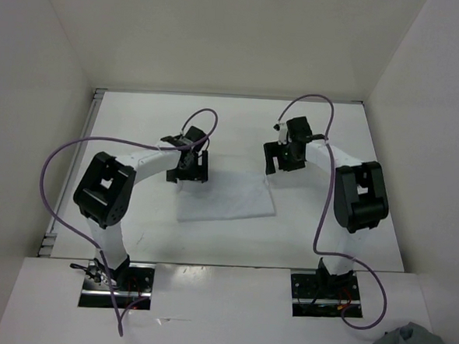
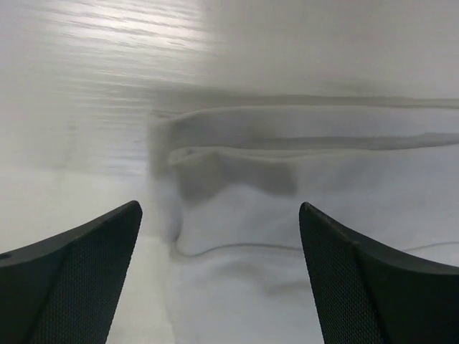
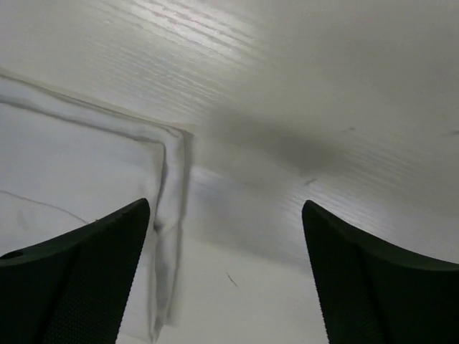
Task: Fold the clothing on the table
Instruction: Fold the skirt
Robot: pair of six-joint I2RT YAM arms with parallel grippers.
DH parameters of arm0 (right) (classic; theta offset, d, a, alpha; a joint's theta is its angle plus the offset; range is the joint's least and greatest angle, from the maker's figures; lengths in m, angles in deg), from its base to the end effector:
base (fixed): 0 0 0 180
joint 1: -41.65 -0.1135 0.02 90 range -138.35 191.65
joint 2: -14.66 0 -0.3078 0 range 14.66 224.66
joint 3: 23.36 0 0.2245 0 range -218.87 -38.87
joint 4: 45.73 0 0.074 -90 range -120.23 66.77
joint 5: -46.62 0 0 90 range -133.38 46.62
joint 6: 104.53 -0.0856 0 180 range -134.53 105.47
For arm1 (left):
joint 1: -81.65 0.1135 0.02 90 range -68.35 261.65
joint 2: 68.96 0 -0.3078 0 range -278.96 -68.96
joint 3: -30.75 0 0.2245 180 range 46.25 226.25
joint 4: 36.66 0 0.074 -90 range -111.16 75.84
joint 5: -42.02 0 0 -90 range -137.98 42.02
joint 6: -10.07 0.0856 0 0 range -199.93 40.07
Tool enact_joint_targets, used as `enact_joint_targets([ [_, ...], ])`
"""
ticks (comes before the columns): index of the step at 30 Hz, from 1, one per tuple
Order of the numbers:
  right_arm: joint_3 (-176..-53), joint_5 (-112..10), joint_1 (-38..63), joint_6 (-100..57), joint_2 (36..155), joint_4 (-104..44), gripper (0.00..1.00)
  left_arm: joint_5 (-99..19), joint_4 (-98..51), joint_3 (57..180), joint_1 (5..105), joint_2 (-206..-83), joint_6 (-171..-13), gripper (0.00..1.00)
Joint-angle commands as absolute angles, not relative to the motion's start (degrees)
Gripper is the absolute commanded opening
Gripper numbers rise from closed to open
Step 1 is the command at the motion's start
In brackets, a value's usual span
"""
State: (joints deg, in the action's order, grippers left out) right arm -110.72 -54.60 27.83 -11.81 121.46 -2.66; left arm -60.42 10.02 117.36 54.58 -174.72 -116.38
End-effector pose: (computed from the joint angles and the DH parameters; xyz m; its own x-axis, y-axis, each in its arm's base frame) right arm 0.3782 0.1102 0.1933 -0.8452 -0.2558 -0.4693 -0.3620 0.9199 0.1505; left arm 0.3469 -0.1566 0.1923 -0.8708 -0.2065 -0.4461 -0.1884 0.9784 -0.0852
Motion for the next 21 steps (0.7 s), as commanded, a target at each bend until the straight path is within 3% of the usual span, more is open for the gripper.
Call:
enact_joint_targets([
  [1,-108.7,-50.2,28.6,-12.5,109.2,-9.6,0.94,-69.1,12.0,118.5,54.1,-162.8,-119.0,0.97],
  [4,-106.9,-58.6,28.6,-11.1,101.9,-10.1,0.93,-67.6,9.6,118.5,53.5,-154.4,-119.0,1.0],
  [6,-106.2,-70.0,28.6,-8.6,100.3,-8.2,0.76,-63.0,6.7,117.5,53.5,-149.4,-117.4,1.0],
  [7,-105.7,-74.0,27.9,-7.8,100.3,-6.3,0.51,-61.4,5.8,116.1,53.5,-148.1,-116.6,1.0],
  [9,-105.7,-81.6,27.3,-7.1,103.5,-4.7,0.09,-53.9,2.0,114.1,53.5,-145.3,-115.1,0.96],
  [10,-106.2,-84.0,27.3,-6.4,105.3,-2.6,0.0,-50.0,0.0,110.5,53.5,-144.7,-113.9,0.93],
  [12,-106.2,-88.8,27.3,-4.9,112.0,-0.9,0.0,-39.3,-5.4,107.2,53.5,-145.6,-113.9,0.83],
  [17,-107.2,-94.3,27.3,-2.1,122.1,3.6,0.0,-32.4,-9.7,101.9,53.0,-152.0,-113.9,0.26],
  [21,-107.2,-95.9,27.3,-3.1,126.4,2.9,0.0,-29.6,-15.6,98.7,53.0,-155.1,-113.2,0.24],
])
